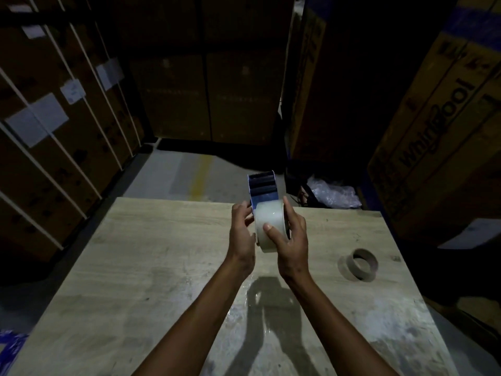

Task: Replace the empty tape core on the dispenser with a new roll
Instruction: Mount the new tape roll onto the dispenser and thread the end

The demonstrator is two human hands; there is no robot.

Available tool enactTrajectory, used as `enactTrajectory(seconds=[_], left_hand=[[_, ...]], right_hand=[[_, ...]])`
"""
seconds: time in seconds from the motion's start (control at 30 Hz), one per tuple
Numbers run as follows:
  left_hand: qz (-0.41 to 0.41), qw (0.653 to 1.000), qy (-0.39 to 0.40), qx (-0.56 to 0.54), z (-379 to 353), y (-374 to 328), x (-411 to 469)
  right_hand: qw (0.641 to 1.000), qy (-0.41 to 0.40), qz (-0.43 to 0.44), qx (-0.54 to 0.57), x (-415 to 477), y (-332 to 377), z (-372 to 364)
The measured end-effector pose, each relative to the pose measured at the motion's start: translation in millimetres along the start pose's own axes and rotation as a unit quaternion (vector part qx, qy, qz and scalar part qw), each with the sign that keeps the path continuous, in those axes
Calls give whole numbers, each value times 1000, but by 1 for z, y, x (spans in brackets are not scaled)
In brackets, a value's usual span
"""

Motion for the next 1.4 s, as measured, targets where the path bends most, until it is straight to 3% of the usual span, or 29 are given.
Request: enactTrajectory(seconds=[0.27,0.47,0.57,0.67,0.77,0.83,0.9,1.0,1.13,1.27,1.4], left_hand=[[-53,993,101,-1,-12,-6,-11],[-63,983,163,55,-8,-12,-14],[-60,970,202,124,0,-12,-8],[-71,954,270,107,6,-10,1],[-53,959,266,81,9,-6,6],[-50,964,248,82,10,-2,8],[-50,965,241,89,11,2,9],[-52,965,240,89,13,3,12],[-48,963,248,91,15,2,13],[-28,963,244,113,19,4,14],[-24,961,249,120,20,5,11]], right_hand=[[999,16,29,-24,-1,10,-5],[994,55,-22,89,2,19,-14],[992,78,-34,94,6,23,-14],[987,99,-71,104,17,18,-10],[990,86,-104,49,27,12,-5],[997,45,-53,-36,29,18,2],[990,9,67,-127,29,34,11],[964,35,185,-189,32,53,15],[942,131,196,-240,40,62,11],[927,168,197,-273,47,70,12],[886,194,226,-355,45,78,7]])
Point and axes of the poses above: each hand's wrist, its own x-axis towards the middle knuckle, its own z-axis out of the back of the hand, y = z × x, the point moved 4 cm from there along x, towards the middle knuckle, and after that the axes turned 7 degrees about x, right-handed, at the moved point
